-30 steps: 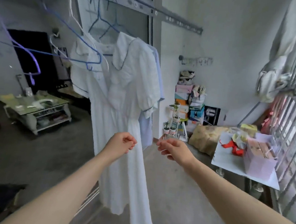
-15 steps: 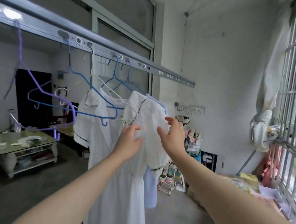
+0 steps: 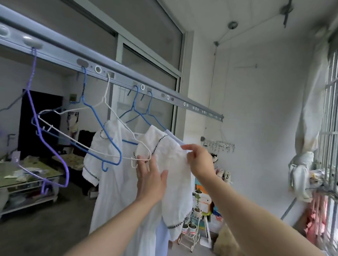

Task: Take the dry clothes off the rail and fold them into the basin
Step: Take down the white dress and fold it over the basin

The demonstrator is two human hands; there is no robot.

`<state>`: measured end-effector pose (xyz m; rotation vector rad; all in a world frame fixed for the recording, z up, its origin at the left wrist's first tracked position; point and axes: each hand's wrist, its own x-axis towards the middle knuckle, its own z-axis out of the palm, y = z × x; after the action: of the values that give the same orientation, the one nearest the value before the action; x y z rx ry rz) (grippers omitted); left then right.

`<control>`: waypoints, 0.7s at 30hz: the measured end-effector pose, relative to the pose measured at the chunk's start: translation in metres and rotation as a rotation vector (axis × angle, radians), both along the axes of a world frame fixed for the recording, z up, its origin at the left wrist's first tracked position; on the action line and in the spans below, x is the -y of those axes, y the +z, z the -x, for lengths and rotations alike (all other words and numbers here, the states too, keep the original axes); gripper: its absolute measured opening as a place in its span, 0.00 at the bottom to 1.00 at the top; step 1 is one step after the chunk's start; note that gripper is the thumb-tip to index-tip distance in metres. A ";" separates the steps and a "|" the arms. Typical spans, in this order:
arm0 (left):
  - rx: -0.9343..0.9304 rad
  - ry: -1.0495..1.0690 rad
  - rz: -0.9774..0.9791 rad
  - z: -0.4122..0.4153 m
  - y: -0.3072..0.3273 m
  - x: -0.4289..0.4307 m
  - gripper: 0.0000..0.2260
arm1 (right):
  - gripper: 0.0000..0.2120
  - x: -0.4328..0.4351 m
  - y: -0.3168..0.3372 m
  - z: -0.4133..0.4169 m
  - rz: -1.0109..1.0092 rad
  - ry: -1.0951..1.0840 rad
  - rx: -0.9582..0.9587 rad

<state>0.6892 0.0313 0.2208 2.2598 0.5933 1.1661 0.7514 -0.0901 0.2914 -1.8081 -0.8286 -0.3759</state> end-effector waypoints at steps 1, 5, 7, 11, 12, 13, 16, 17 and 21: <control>0.004 0.034 0.006 -0.002 -0.002 -0.005 0.29 | 0.21 0.000 0.000 0.000 -0.015 0.001 -0.006; -0.011 0.113 0.102 -0.009 -0.011 -0.019 0.32 | 0.24 0.005 0.001 0.000 -0.044 -0.017 0.000; -0.011 0.092 0.173 -0.012 -0.011 -0.019 0.34 | 0.25 0.011 0.001 0.001 -0.035 -0.031 0.006; 0.136 -0.036 0.481 -0.011 0.002 -0.011 0.35 | 0.25 0.022 0.002 -0.004 0.004 -0.075 0.018; 0.130 -0.047 0.532 -0.011 0.005 -0.010 0.33 | 0.24 0.025 0.002 -0.005 0.005 -0.083 0.018; 0.093 -0.066 0.550 -0.012 0.007 -0.009 0.32 | 0.24 0.028 0.001 -0.006 0.001 -0.094 0.019; 0.004 -0.141 0.446 -0.013 0.013 0.006 0.24 | 0.22 0.037 0.002 -0.009 -0.043 -0.120 0.025; 0.017 -0.144 0.361 -0.015 0.014 0.012 0.22 | 0.22 0.038 0.005 -0.011 -0.040 -0.116 0.019; 0.113 -0.157 -0.085 -0.023 0.006 0.031 0.15 | 0.20 0.033 0.018 -0.005 0.076 0.003 -0.010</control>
<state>0.7123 -0.0001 0.2269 2.2475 0.3214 1.2511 0.7562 -0.1233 0.3093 -1.8779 -0.8479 -0.3369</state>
